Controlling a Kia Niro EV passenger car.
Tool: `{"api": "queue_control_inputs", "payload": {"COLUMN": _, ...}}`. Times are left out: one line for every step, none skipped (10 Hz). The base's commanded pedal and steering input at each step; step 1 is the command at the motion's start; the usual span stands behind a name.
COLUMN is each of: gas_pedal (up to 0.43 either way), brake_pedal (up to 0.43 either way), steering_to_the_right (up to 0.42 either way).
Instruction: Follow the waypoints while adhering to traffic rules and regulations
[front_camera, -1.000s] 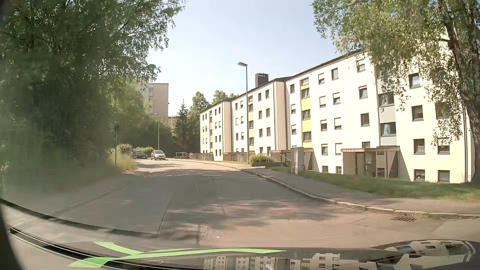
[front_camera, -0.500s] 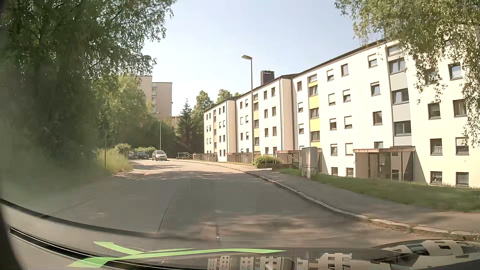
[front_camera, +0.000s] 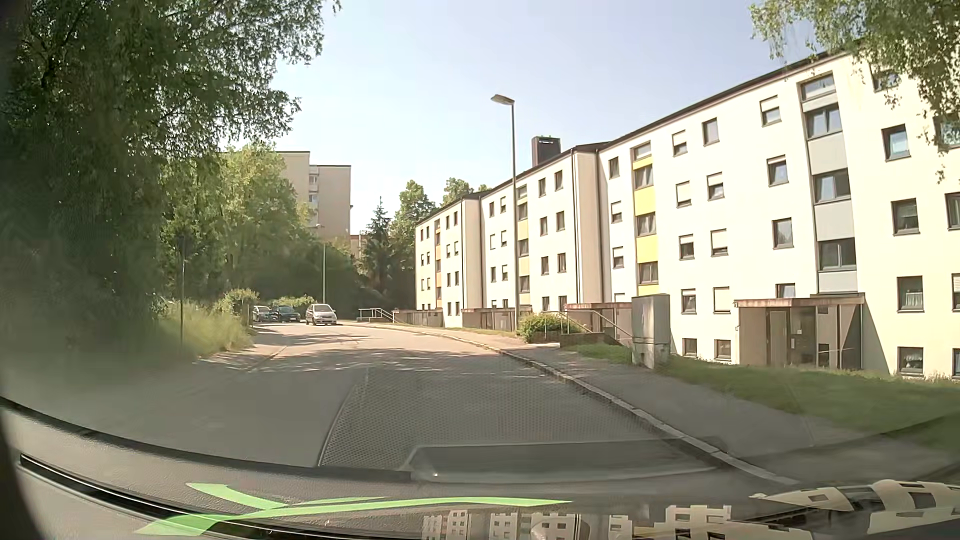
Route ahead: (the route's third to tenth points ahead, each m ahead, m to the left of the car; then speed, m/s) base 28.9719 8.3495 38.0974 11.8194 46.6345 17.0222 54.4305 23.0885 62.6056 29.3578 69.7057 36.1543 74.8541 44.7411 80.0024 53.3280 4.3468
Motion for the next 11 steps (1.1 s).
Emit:
{"api": "queue_control_inputs", "payload": {"gas_pedal": 0.110, "brake_pedal": 0.000, "steering_to_the_right": -0.042}}
{"api": "queue_control_inputs", "payload": {"gas_pedal": 0.110, "brake_pedal": 0.000, "steering_to_the_right": -0.043}}
{"api": "queue_control_inputs", "payload": {"gas_pedal": 0.110, "brake_pedal": 0.000, "steering_to_the_right": -0.044}}
{"api": "queue_control_inputs", "payload": {"gas_pedal": 0.110, "brake_pedal": 0.000, "steering_to_the_right": -0.044}}
{"api": "queue_control_inputs", "payload": {"gas_pedal": 0.110, "brake_pedal": 0.000, "steering_to_the_right": -0.044}}
{"api": "queue_control_inputs", "payload": {"gas_pedal": 0.110, "brake_pedal": 0.000, "steering_to_the_right": -0.044}}
{"api": "queue_control_inputs", "payload": {"gas_pedal": 0.110, "brake_pedal": 0.000, "steering_to_the_right": -0.044}}
{"api": "queue_control_inputs", "payload": {"gas_pedal": 0.110, "brake_pedal": 0.000, "steering_to_the_right": -0.044}}
{"api": "queue_control_inputs", "payload": {"gas_pedal": 0.110, "brake_pedal": 0.000, "steering_to_the_right": -0.044}}
{"api": "queue_control_inputs", "payload": {"gas_pedal": 0.110, "brake_pedal": 0.000, "steering_to_the_right": -0.044}}
{"api": "queue_control_inputs", "payload": {"gas_pedal": 0.110, "brake_pedal": 0.000, "steering_to_the_right": -0.044}}
